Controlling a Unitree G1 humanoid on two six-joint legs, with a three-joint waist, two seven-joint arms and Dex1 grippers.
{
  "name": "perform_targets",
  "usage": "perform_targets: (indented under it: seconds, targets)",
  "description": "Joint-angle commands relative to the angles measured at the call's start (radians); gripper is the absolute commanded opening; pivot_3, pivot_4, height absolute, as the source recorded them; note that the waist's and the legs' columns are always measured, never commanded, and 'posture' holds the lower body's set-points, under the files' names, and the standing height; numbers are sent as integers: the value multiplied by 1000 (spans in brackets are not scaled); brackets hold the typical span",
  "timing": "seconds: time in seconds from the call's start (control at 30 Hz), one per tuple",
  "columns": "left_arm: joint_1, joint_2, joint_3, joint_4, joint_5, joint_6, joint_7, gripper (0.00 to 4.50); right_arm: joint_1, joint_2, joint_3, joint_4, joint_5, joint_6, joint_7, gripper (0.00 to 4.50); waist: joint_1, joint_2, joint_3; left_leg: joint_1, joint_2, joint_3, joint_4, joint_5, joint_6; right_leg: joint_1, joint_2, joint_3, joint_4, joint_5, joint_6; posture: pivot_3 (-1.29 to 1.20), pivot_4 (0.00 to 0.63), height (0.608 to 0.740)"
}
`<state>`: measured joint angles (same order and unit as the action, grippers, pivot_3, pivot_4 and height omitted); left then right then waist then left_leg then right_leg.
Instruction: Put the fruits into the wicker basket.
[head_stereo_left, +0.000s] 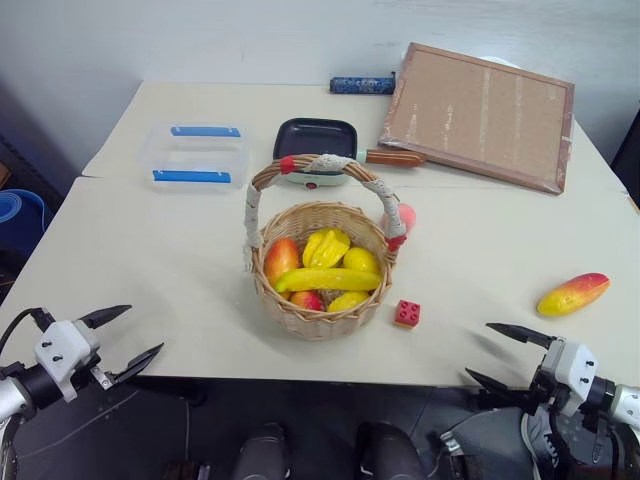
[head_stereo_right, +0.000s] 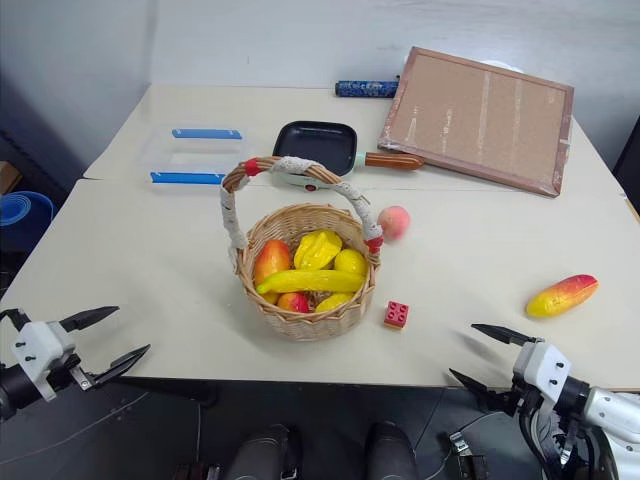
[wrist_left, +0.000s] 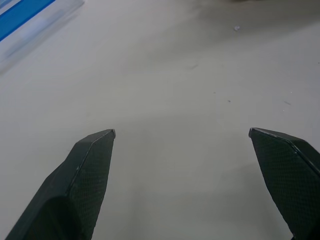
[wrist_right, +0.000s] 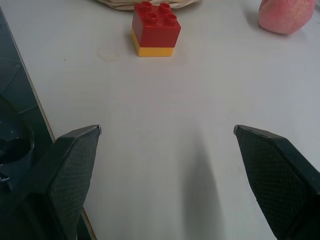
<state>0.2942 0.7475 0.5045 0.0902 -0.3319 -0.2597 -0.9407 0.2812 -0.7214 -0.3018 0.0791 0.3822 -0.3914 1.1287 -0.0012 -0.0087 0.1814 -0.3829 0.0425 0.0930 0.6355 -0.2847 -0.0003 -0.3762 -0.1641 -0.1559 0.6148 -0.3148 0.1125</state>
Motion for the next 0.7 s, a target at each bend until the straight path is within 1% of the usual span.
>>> perform_targets:
  seconds: [0.03, 0.2, 0.4, 0.57, 0.7]
  targets:
    - [26, 21, 8, -29, -20, -3, -38, 4500, -1, -6, -1, -35, 25, 13, 9, 4441, -1, 0, 0, 0, 0, 0, 0, 0, 0, 0, 0, 0, 0, 0, 0, 0, 150, 740]
    - [6, 27, 30, -30, -59, 37, -43, 4500, -2, -6, -1, -43, 33, 37, 17, 4441, 0, 0, 0, 1, 1, 0, 0, -1, -1, 0, 0, 0, 2, 0, 0, 0, 150, 740]
    - [5, 47, 19, -49, -91, 89, -86, 4500, -8, -5, -7, -45, 31, 48, 20, 4441, 0, 0, 0, 3, 2, 0, 1, -2, -1, 0, 0, 0, 3, 0, 0, 0, 150, 740]
    - [4, 45, 23, -72, -118, 142, -109, 4500, -12, -7, -12, -36, 30, 46, 23, 4441, 0, 0, 0, 7, 3, 2, 1, -4, -1, 0, 0, 0, 6, 0, 0, 0, 150, 740]
    - [-4, 43, 20, -76, -120, 149, -119, 4500, -21, -7, -7, -35, 32, 57, 23, 4441, -1, 0, 0, 9, 4, 3, 1, -5, -1, 0, 0, 0, 6, 0, 0, 0, 150, 740]
